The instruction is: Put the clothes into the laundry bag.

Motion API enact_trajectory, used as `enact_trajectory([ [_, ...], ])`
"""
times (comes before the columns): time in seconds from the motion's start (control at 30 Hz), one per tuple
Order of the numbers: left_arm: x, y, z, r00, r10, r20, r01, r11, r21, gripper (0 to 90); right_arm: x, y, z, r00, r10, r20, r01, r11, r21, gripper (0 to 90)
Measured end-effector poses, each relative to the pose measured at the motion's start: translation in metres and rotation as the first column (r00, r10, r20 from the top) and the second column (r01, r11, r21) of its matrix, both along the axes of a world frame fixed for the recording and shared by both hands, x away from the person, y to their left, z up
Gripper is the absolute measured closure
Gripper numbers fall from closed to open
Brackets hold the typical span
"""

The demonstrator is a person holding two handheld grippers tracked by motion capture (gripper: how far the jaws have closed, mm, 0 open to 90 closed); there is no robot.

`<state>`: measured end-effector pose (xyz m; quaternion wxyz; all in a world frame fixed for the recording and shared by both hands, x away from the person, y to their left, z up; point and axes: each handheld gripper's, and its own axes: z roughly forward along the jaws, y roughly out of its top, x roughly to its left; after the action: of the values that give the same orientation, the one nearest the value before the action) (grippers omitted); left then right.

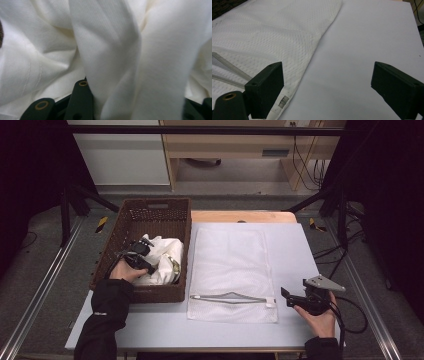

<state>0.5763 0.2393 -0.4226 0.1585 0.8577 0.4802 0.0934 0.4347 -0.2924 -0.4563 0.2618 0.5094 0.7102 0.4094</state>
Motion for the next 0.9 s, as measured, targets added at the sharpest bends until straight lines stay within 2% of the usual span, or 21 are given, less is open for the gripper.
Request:
enact_trajectory([
  [0.17,-0.002,0.001,0.006,0.9987,-0.001,0.051,0.002,1.0000,-0.005,65.7,0.000,-0.001,0.001,1.0000,-0.001,0.009,0.001,1.000,0.004,11.7],
  [0.27,-0.004,0.004,0.012,0.9958,0.020,0.090,-0.016,0.9992,-0.036,65.8,0.000,-0.001,0.000,0.9999,-0.004,0.011,0.004,1.000,0.007,11.7],
  [0.43,-0.006,0.007,0.021,0.9862,0.043,0.160,-0.033,0.9977,-0.060,66.0,-0.001,-0.002,0.001,0.9999,-0.006,0.013,0.006,1.000,0.010,11.9],
  [0.57,-0.008,0.010,0.027,0.9718,0.076,0.223,-0.060,0.9950,-0.080,66.1,-0.001,-0.002,0.001,0.9998,-0.007,0.018,0.007,1.000,0.011,12.2],
  [0.63,-0.009,0.013,0.031,0.9625,0.100,0.252,-0.079,0.9924,-0.094,66.3,-0.001,-0.002,0.001,0.9998,-0.006,0.017,0.006,1.000,0.010,12.4],
  [0.67,-0.010,0.015,0.035,0.9533,0.117,0.278,-0.091,0.9905,-0.103,66.3,-0.001,-0.002,0.001,0.9998,-0.006,0.018,0.006,1.000,0.011,12.4],
  [0.73,-0.012,0.017,0.040,0.9425,0.132,0.307,-0.103,0.9889,-0.107,66.5,-0.001,-0.002,0.001,0.9998,-0.004,0.019,0.004,1.000,0.011,12.6],
  [0.77,-0.013,0.018,0.043,0.9395,0.137,0.314,-0.106,0.9880,-0.112,66.5,-0.001,-0.002,0.001,0.9998,-0.004,0.019,0.004,1.000,0.011,12.6],
  [0.87,-0.017,0.023,0.055,0.9210,0.158,0.356,-0.116,0.9838,-0.136,66.6,-0.001,-0.002,0.001,0.9998,-0.002,0.020,0.002,1.000,0.012,12.7],
  [0.9,-0.018,0.024,0.057,0.9174,0.161,0.364,-0.116,0.9830,-0.142,66.6,-0.001,-0.002,0.001,0.9998,-0.002,0.020,0.002,1.000,0.012,12.7],
])
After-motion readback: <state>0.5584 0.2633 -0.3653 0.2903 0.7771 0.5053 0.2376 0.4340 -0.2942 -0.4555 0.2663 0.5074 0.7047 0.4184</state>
